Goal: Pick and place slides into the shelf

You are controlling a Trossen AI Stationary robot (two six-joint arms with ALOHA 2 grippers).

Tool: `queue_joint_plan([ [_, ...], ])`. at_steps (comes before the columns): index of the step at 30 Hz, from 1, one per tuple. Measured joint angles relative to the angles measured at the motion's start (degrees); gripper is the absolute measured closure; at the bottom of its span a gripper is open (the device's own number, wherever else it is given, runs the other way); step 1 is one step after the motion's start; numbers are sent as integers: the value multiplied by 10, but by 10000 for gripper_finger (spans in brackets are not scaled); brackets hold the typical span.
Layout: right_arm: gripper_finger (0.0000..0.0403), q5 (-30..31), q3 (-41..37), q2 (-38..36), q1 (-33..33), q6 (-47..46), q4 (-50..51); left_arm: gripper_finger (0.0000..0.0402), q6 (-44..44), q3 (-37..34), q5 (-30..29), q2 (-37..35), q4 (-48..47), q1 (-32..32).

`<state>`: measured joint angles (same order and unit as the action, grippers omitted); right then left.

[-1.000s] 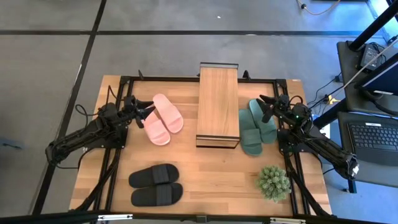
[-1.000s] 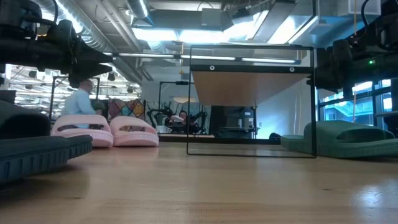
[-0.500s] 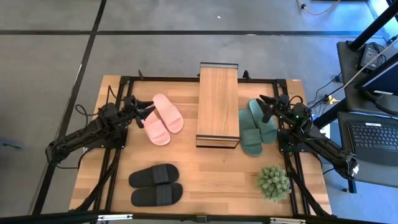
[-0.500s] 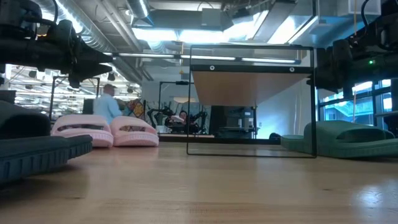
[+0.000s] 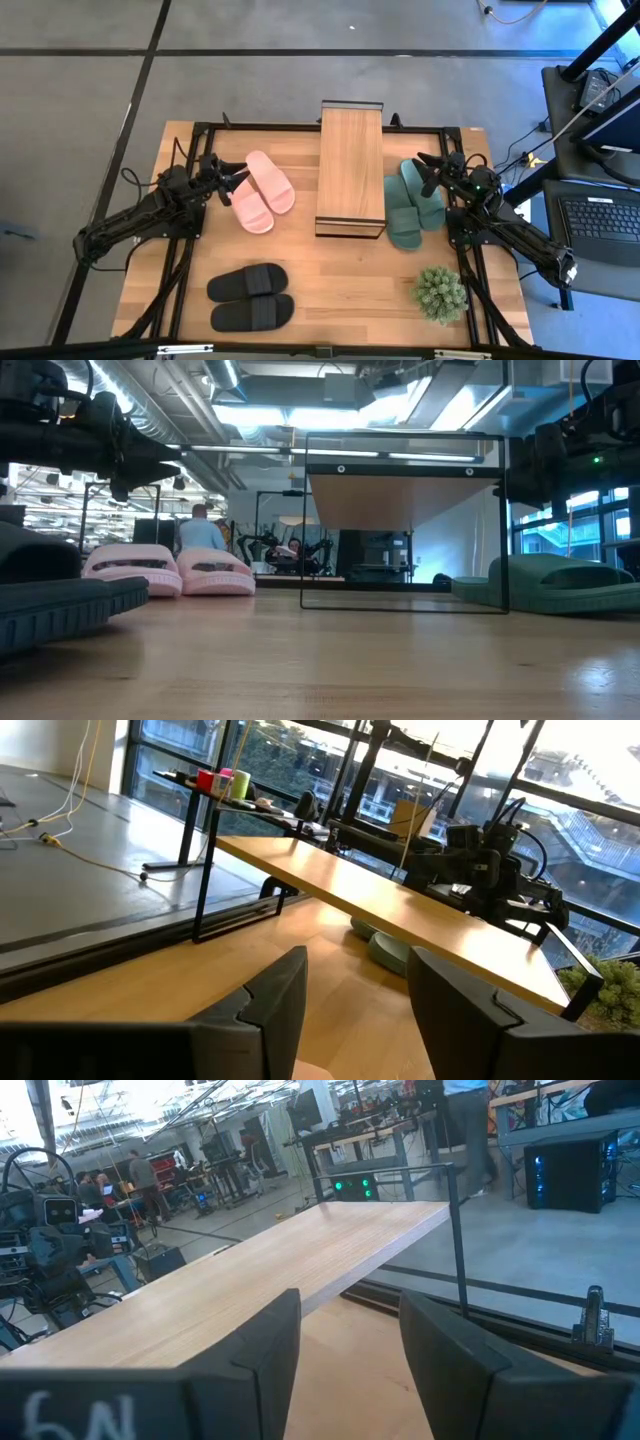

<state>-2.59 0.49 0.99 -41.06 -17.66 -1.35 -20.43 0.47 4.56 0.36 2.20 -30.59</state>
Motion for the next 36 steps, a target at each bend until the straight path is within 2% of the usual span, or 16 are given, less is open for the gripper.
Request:
queue_joint_plan([
  [19,230,0,0,0,0,15,0,237,0,0,0,0,0,0],
  [24,230,0,0,0,0,-14,0,237,-3,0,0,0,0,0],
  [29,230,0,0,0,0,-16,0,237,-34,0,0,0,0,0],
  [33,230,0,0,0,0,-16,1,237,-126,1,-3,0,0,-1],
  [36,230,0,0,0,0,-15,0,237,-147,10,0,7,-2,-7],
])
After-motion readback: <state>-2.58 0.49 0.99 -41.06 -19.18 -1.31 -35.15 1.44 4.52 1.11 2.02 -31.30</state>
